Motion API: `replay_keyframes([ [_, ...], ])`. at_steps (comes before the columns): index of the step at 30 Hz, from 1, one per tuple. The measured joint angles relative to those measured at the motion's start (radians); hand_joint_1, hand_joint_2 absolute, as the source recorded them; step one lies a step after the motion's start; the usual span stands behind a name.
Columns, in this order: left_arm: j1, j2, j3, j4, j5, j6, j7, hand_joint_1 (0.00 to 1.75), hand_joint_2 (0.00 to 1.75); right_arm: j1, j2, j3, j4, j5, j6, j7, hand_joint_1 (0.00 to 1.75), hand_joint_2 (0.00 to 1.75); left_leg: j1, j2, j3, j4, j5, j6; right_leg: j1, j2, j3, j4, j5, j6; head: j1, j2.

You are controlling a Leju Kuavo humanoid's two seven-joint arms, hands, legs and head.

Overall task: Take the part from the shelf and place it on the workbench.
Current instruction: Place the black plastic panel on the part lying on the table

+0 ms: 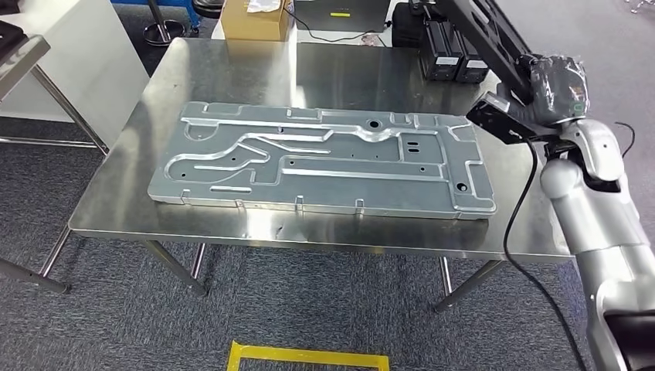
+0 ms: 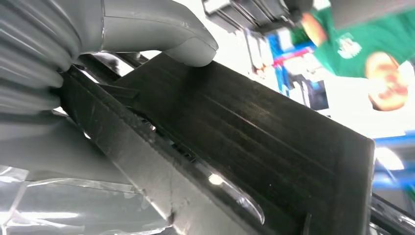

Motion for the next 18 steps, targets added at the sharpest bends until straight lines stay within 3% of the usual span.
replay_keyframes([
  [1, 0.000, 0.000, 0.000, 0.000, -0.001, -0.001, 0.000, 0.00, 1.75, -0.016, -0.002, 0.012, 0.035, 0.001, 0.009, -0.001, 1.68, 1.75, 0.000, 0.000, 0.001, 0.001, -0.001, 0.001, 0.000, 0.000, -0.021, 0.034, -0.002, 0.001, 0.000, 0.000],
  [2, 0.001, -0.001, 0.000, 0.000, -0.003, -0.002, -0.001, 0.00, 1.75, -0.031, -0.003, 0.023, 0.067, 0.004, 0.016, -0.002, 1.68, 1.75, 0.000, -0.001, 0.001, 0.003, -0.003, 0.001, 0.000, 0.000, -0.026, 0.032, 0.016, 0.001, 0.000, 0.000],
  [4, 0.001, -0.002, 0.000, 0.000, -0.004, -0.002, -0.001, 0.00, 1.75, -0.066, -0.003, 0.046, 0.131, 0.012, 0.026, -0.006, 1.68, 1.75, -0.001, -0.003, 0.003, 0.010, -0.009, -0.002, -0.001, 0.000, 0.017, -0.078, 0.094, -0.003, 0.000, 0.000],
  [6, 0.000, -0.003, 0.000, 0.000, -0.005, -0.003, -0.001, 0.00, 1.75, -0.103, -0.002, 0.069, 0.191, 0.021, 0.032, -0.009, 1.68, 1.75, -0.004, -0.005, 0.000, 0.019, -0.016, -0.009, 0.003, 0.001, 0.066, -0.190, 0.140, -0.010, 0.000, 0.000],
  [8, 0.001, -0.003, 0.000, 0.000, -0.006, -0.003, -0.001, 0.00, 1.75, -0.125, 0.002, 0.091, 0.245, 0.031, 0.041, -0.010, 1.68, 1.75, -0.006, -0.006, -0.005, 0.023, -0.018, -0.016, 0.008, 0.002, 0.079, -0.223, 0.139, -0.018, -0.001, 0.000],
  [11, 0.000, -0.003, 0.000, 0.001, -0.009, -0.004, 0.000, 0.00, 1.75, -0.147, 0.013, 0.122, 0.316, 0.044, 0.062, -0.012, 1.68, 1.75, -0.006, -0.005, -0.010, 0.035, -0.031, -0.031, 0.002, 0.001, 0.082, -0.230, 0.139, -0.033, -0.002, 0.000],
  [13, -0.001, -0.003, 0.000, 0.001, -0.010, -0.004, 0.001, 0.00, 1.75, -0.166, 0.021, 0.139, 0.358, 0.050, 0.082, -0.013, 1.68, 1.75, -0.003, -0.001, -0.049, 0.121, -0.078, -0.043, -0.001, 0.000, 0.085, -0.232, 0.138, -0.042, -0.006, 0.000],
  [15, -0.007, -0.003, 0.000, 0.001, -0.010, -0.006, 0.002, 0.00, 1.75, -0.183, 0.030, 0.155, 0.400, 0.056, 0.104, -0.015, 1.68, 1.75, 0.001, 0.003, -0.116, 0.257, -0.131, -0.050, 0.000, -0.001, 0.087, -0.231, 0.136, -0.047, -0.008, 0.000],
  [16, -0.010, -0.004, 0.000, 0.001, -0.010, -0.007, 0.002, 0.00, 1.75, -0.189, 0.035, 0.163, 0.418, 0.059, 0.114, -0.017, 1.68, 1.75, 0.002, 0.004, -0.139, 0.301, -0.139, -0.051, 0.001, -0.002, 0.088, -0.231, 0.135, -0.048, -0.008, 0.000],
  [17, -0.012, -0.004, 0.000, 0.001, -0.010, -0.008, 0.003, 0.00, 1.75, -0.194, 0.041, 0.172, 0.436, 0.062, 0.123, -0.019, 1.68, 1.75, 0.002, 0.005, -0.145, 0.309, -0.128, -0.050, 0.003, -0.001, 0.091, -0.231, 0.134, -0.049, -0.008, 0.000],
  [18, -0.012, -0.005, 0.000, 0.002, -0.010, -0.008, 0.005, 0.00, 1.75, -0.200, 0.047, 0.179, 0.451, 0.064, 0.131, -0.021, 1.68, 1.75, 0.001, 0.005, -0.133, 0.278, -0.099, -0.046, 0.005, 0.000, 0.094, -0.231, 0.133, -0.050, -0.008, 0.000],
])
